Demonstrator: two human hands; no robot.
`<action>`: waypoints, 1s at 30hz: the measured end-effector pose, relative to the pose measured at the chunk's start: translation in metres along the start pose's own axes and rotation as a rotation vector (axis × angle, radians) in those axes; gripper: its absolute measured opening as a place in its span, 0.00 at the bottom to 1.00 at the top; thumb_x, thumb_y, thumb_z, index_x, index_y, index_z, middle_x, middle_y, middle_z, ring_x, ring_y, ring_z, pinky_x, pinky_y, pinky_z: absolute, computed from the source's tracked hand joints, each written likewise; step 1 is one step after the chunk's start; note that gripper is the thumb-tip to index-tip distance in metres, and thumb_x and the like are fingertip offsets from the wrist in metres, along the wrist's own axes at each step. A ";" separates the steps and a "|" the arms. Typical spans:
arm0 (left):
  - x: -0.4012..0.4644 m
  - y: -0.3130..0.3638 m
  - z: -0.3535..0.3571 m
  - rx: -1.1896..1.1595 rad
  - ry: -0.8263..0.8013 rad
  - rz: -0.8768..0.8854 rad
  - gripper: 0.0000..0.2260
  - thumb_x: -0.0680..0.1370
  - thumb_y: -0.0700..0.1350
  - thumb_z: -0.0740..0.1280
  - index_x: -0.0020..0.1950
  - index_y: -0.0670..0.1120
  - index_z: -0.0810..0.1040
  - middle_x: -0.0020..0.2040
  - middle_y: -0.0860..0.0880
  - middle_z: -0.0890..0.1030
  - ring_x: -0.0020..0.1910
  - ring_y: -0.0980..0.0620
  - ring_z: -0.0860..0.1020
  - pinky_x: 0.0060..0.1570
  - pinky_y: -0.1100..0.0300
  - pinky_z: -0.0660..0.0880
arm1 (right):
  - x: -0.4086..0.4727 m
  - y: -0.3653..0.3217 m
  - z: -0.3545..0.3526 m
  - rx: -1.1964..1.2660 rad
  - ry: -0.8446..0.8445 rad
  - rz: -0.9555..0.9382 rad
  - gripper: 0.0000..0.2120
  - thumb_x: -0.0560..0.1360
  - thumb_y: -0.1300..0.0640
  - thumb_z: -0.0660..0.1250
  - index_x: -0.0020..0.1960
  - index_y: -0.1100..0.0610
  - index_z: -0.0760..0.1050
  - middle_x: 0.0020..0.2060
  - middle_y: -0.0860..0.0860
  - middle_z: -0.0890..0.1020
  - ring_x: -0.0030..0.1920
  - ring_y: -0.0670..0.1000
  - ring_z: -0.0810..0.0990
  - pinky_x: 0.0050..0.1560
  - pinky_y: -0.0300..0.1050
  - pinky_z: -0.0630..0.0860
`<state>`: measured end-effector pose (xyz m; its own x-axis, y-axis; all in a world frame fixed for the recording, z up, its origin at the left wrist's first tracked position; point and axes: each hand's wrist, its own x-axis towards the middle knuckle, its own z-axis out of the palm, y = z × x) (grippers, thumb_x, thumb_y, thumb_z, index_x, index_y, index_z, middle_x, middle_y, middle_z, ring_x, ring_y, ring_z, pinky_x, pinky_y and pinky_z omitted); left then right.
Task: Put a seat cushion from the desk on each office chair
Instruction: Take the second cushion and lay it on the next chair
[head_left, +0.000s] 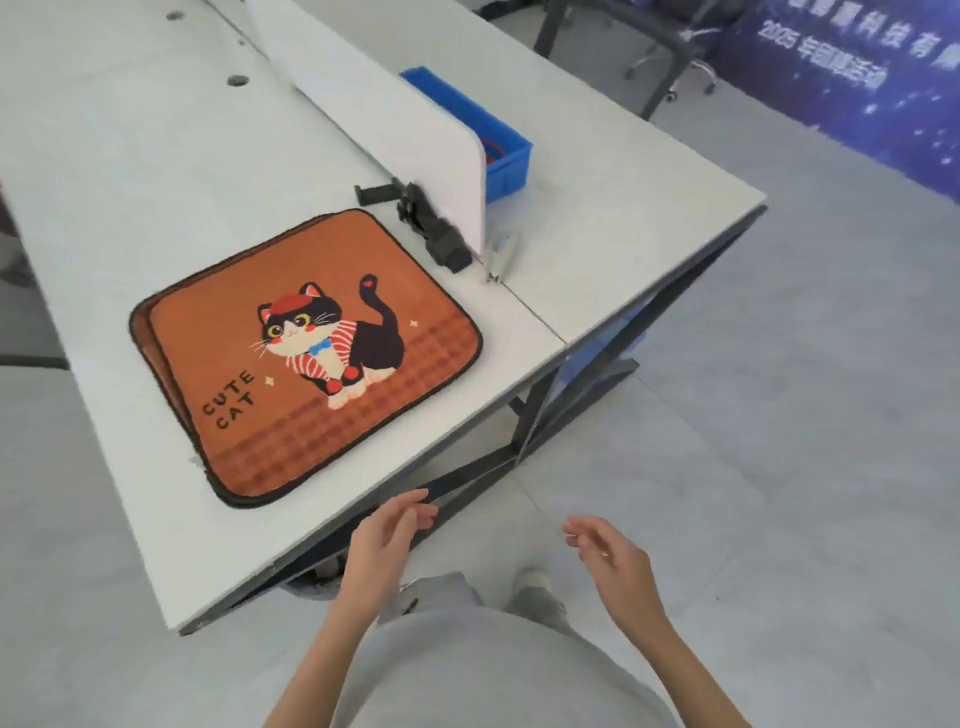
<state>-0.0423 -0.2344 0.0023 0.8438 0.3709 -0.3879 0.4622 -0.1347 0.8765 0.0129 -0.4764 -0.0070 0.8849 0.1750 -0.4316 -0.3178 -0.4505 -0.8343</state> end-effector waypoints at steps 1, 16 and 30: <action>-0.005 -0.003 0.001 -0.040 0.069 -0.044 0.13 0.80 0.38 0.57 0.53 0.53 0.77 0.48 0.52 0.83 0.47 0.61 0.80 0.54 0.60 0.74 | 0.022 -0.018 -0.003 -0.044 -0.093 -0.052 0.12 0.78 0.64 0.58 0.54 0.51 0.75 0.48 0.45 0.81 0.51 0.41 0.79 0.50 0.25 0.74; 0.086 0.015 -0.104 0.005 0.646 -0.196 0.13 0.79 0.38 0.57 0.61 0.44 0.75 0.53 0.47 0.81 0.49 0.50 0.80 0.51 0.62 0.77 | 0.267 -0.206 0.095 -0.489 -0.329 -0.469 0.18 0.77 0.64 0.58 0.67 0.60 0.69 0.65 0.54 0.74 0.65 0.52 0.72 0.63 0.42 0.67; 0.171 0.001 -0.176 0.134 0.864 -0.508 0.21 0.74 0.41 0.65 0.66 0.37 0.68 0.60 0.37 0.77 0.60 0.37 0.74 0.60 0.45 0.72 | 0.330 -0.200 0.141 -0.556 -0.134 -0.255 0.23 0.74 0.62 0.63 0.68 0.63 0.65 0.60 0.61 0.76 0.59 0.61 0.75 0.58 0.53 0.74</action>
<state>0.0542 -0.0091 -0.0125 0.0762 0.9443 -0.3202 0.7837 0.1418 0.6048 0.3204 -0.2052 -0.0307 0.8477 0.4291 -0.3118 0.1545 -0.7621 -0.6288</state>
